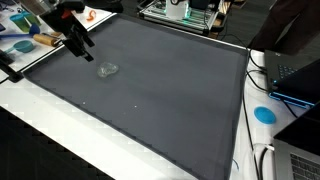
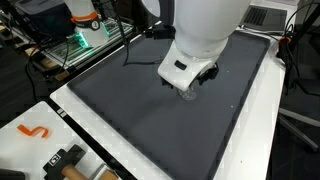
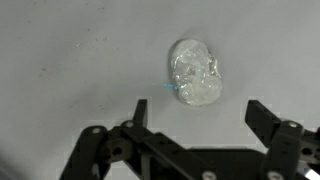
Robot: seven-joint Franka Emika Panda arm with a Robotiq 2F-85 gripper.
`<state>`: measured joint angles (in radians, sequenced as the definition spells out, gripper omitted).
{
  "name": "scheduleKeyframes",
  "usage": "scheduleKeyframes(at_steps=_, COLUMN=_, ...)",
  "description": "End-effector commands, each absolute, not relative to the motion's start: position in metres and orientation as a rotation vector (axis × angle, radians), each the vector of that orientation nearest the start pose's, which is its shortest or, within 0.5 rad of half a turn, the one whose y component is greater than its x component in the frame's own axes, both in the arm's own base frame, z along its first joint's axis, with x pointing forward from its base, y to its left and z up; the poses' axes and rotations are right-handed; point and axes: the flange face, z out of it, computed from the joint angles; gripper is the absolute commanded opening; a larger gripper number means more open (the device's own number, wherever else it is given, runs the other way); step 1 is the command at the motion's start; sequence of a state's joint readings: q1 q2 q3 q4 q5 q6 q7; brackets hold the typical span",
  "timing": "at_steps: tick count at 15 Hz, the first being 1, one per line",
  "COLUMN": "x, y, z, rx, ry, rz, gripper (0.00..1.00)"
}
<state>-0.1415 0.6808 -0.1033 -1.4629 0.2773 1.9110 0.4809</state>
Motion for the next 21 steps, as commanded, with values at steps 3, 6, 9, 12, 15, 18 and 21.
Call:
scheduleKeyframes(at_steps=3, x=0.689, y=-0.164, z=0.274, rx=-2.599, ry=1.147, rz=0.436, gripper=1.00)
scheduleKeyframes(at_steps=6, x=0.693, y=-0.177, z=0.273, rx=-2.551, ry=1.156, rz=0.458, gripper=1.00)
scheduleKeyframes(at_steps=9, x=0.698, y=-0.187, z=0.270, rx=-2.512, ry=1.175, rz=0.452, gripper=1.00)
scheduleKeyframes(at_steps=12, x=0.706, y=-0.195, z=0.265, rx=-2.493, ry=1.184, rz=0.422, gripper=1.00)
scheduleKeyframes(at_steps=15, x=0.713, y=-0.198, z=0.260, rx=-2.500, ry=1.179, rz=0.397, gripper=1.00)
scheduleKeyframes(at_steps=18, x=0.719, y=-0.198, z=0.258, rx=-2.521, ry=1.166, rz=0.381, gripper=1.00)
scheduleKeyframes(at_steps=21, x=0.725, y=-0.196, z=0.257, rx=-2.548, ry=1.151, rz=0.374, gripper=1.00)
